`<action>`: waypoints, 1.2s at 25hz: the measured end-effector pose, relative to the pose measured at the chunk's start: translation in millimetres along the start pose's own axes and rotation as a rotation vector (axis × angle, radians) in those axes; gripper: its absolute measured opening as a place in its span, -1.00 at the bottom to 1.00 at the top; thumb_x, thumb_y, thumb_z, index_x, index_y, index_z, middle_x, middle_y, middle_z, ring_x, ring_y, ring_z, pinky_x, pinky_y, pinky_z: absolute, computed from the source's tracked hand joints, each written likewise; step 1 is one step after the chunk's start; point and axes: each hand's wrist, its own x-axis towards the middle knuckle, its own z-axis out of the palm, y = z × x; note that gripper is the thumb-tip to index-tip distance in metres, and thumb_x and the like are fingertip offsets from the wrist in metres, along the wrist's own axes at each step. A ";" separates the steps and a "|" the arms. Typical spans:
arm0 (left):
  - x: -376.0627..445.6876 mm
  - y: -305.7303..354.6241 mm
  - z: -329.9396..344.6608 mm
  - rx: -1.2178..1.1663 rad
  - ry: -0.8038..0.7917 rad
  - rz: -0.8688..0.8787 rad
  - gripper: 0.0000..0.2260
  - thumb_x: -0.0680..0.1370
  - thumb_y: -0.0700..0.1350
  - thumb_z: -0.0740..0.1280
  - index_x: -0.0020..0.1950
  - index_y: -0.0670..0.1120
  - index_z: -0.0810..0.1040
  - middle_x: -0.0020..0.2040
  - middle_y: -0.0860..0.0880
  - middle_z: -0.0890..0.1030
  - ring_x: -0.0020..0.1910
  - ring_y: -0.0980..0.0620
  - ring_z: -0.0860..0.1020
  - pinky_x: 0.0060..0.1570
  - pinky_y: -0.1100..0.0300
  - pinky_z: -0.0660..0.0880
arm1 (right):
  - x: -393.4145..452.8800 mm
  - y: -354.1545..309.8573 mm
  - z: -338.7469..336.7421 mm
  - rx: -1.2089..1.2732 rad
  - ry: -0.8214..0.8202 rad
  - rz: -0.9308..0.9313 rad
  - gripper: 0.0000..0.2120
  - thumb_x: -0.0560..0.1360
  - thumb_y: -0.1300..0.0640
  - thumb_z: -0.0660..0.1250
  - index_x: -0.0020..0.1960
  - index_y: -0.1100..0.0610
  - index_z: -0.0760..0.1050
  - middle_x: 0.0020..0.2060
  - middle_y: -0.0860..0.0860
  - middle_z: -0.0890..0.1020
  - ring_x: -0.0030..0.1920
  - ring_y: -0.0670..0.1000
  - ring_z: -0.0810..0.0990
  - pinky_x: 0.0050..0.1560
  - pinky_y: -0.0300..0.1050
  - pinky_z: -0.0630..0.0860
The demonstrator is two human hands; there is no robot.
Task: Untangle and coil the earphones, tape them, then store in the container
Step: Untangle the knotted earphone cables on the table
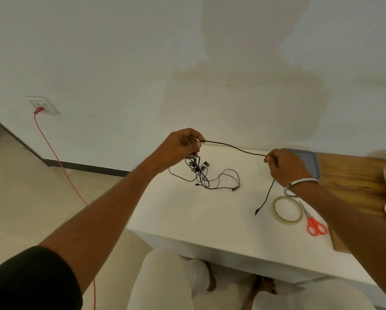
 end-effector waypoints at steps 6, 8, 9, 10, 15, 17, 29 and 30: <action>1.9 7.8 21.6 0.037 -0.037 0.002 -0.89 0.55 -0.21 0.37 0.06 -0.12 0.61 -0.18 -0.04 0.66 -0.18 0.10 0.63 -0.24 0.31 0.53 | -5.4 -18.4 13.9 -0.017 -0.243 0.058 -0.75 0.50 0.27 0.16 0.10 0.07 0.50 0.00 0.05 0.59 0.03 0.11 0.57 0.14 0.13 0.49; 2.7 6.2 27.0 0.036 -0.026 -0.005 -0.90 0.54 -0.21 0.39 0.04 -0.09 0.63 -0.18 -0.03 0.67 -0.20 0.10 0.64 -0.26 0.31 0.52 | -4.9 -30.0 17.7 0.113 -0.207 0.016 -0.67 0.50 0.31 0.11 0.19 0.08 0.46 0.06 0.04 0.57 0.11 0.08 0.54 0.21 0.14 0.44; 3.6 4.6 29.3 0.041 -0.021 -0.011 -0.90 0.54 -0.21 0.39 0.03 -0.07 0.64 -0.18 -0.02 0.67 -0.21 0.10 0.64 -0.25 0.30 0.52 | -5.1 -37.5 18.4 0.194 -0.149 -0.031 -0.69 0.54 0.28 0.10 0.22 0.09 0.44 0.07 0.05 0.58 0.11 0.08 0.54 0.21 0.13 0.44; 4.3 3.0 31.3 0.053 -0.018 -0.012 -0.90 0.54 -0.21 0.39 0.02 -0.06 0.65 -0.18 0.00 0.67 -0.21 0.10 0.65 -0.24 0.29 0.53 | -5.6 -45.9 18.2 0.269 -0.088 -0.088 -0.72 0.58 0.22 0.09 0.23 0.10 0.44 0.08 0.05 0.59 0.11 0.07 0.54 0.20 0.11 0.44; 7.3 -2.5 38.7 0.110 -0.017 0.015 -0.90 0.54 -0.21 0.39 0.03 -0.08 0.65 -0.18 0.00 0.68 -0.16 -0.03 0.68 -0.17 0.19 0.60 | -6.2 -84.5 16.6 0.309 -0.097 -0.305 -0.74 0.59 0.03 0.18 0.23 0.05 0.47 -0.06 -0.09 0.62 0.06 -0.01 0.59 0.16 0.02 0.46; 7.8 -3.9 40.0 0.132 -0.017 0.016 -0.89 0.54 -0.20 0.40 0.04 -0.11 0.65 -0.16 -0.03 0.68 -0.15 -0.05 0.68 -0.17 0.17 0.61 | -4.2 -89.0 19.0 0.280 -0.114 -0.306 -0.77 0.57 0.05 0.23 0.19 0.07 0.50 -0.16 -0.05 0.67 -0.05 0.00 0.63 0.10 0.01 0.50; -6.5 -32.4 42.2 0.250 -0.096 -0.112 -0.80 0.53 -0.25 0.35 0.06 0.00 0.63 -0.02 -0.04 0.64 -0.21 0.11 0.57 -0.28 0.33 0.48 | -3.1 -85.1 12.4 0.378 0.077 -0.220 -0.86 0.57 0.15 0.24 -0.04 0.18 0.55 -0.33 0.04 0.63 -0.28 0.00 0.61 -0.18 -0.28 0.52; -8.1 -35.9 43.2 0.231 -0.105 -0.140 -0.81 0.54 -0.23 0.33 0.05 0.04 0.63 0.01 -0.04 0.64 -0.19 0.10 0.56 -0.26 0.31 0.48 | -2.6 -83.1 11.3 0.407 0.079 -0.198 -0.86 0.57 0.15 0.23 -0.05 0.17 0.54 -0.33 0.05 0.64 -0.28 -0.03 0.62 -0.20 -0.33 0.50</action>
